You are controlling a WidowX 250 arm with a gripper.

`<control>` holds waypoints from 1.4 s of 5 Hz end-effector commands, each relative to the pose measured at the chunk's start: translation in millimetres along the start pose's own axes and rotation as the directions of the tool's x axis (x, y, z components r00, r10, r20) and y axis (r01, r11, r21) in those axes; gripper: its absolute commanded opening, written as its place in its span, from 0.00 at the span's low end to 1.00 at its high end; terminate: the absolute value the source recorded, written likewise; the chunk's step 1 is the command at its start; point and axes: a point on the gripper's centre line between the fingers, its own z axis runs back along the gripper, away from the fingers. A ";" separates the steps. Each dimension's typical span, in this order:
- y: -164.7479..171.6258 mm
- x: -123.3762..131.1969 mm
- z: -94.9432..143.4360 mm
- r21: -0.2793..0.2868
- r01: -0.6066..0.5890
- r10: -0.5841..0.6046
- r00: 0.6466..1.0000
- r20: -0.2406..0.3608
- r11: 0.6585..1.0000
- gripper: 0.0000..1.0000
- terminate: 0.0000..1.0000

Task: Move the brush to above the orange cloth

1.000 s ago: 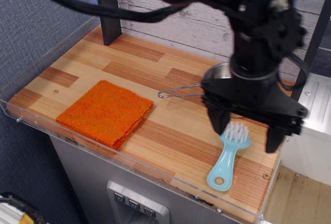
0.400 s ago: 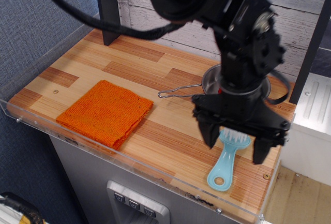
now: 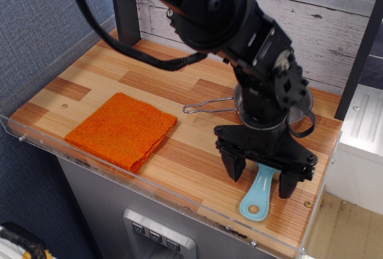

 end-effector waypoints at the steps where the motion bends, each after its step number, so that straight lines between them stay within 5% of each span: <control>1: 0.2 7.1 -14.5 0.012 -0.006 0.005 0.999 0.035 1.000 1.00 0.00; 2: -1.7 8.2 -14.1 0.017 -0.016 0.015 0.999 0.040 1.000 0.00 0.00; 4: -11.0 13.4 -7.2 0.009 -0.019 0.019 0.999 0.027 1.000 0.00 0.00; 5: -18.3 30.6 28.6 -0.045 0.014 -0.012 0.999 0.042 0.999 0.00 0.00; 6: 3.4 52.5 77.9 -0.031 0.071 -0.066 0.987 0.145 0.997 0.00 0.00; 7: 47.2 70.4 102.0 0.015 0.042 -0.044 0.981 0.188 0.999 0.00 0.00</control>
